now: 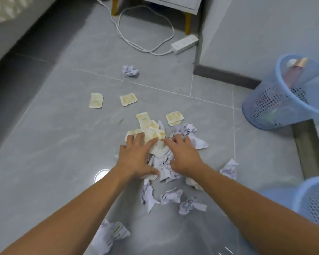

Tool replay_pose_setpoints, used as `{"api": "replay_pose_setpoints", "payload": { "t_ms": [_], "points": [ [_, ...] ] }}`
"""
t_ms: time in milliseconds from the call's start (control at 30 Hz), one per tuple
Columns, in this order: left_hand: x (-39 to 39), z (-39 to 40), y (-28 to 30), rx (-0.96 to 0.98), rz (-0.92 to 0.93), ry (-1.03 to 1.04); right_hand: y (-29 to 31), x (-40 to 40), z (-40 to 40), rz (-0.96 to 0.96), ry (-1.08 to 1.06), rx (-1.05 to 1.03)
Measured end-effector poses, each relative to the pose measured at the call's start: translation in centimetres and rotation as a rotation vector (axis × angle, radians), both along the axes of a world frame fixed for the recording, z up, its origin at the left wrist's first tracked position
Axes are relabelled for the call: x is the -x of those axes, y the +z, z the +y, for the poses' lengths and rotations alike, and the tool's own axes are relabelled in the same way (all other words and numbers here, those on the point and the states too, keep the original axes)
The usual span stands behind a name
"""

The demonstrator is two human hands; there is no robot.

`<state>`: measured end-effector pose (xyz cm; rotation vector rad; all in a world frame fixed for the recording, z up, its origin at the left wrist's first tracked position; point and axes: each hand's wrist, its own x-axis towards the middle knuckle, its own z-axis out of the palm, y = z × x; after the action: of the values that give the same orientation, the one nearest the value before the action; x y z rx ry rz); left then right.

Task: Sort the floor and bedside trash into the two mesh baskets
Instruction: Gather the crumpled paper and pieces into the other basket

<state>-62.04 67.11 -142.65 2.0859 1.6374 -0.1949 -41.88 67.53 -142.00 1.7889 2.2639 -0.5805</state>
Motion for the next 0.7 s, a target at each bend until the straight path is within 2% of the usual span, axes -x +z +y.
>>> {"api": "replay_pose_setpoints", "payload": {
  "t_ms": [100, 200, 467, 700],
  "points": [
    [-0.2, 0.3, -0.8, -0.144, -0.053, -0.006, -0.2, -0.7, 0.2, 0.087, -0.014, -0.071],
    [0.0, 0.7, -0.7, -0.209, -0.141, 0.017, 0.9, -1.3, 0.5, 0.180, -0.087, -0.088],
    [0.7, 2.1, 1.1, -0.189, -0.284, 0.041, 5.4, -2.5, 1.5, 0.308, -0.144, -0.139],
    [1.6, 5.4, 7.4, -0.224, -0.334, -0.060, 11.6, -4.0, 2.9, 0.454, -0.209, -0.145]
  ]
}}
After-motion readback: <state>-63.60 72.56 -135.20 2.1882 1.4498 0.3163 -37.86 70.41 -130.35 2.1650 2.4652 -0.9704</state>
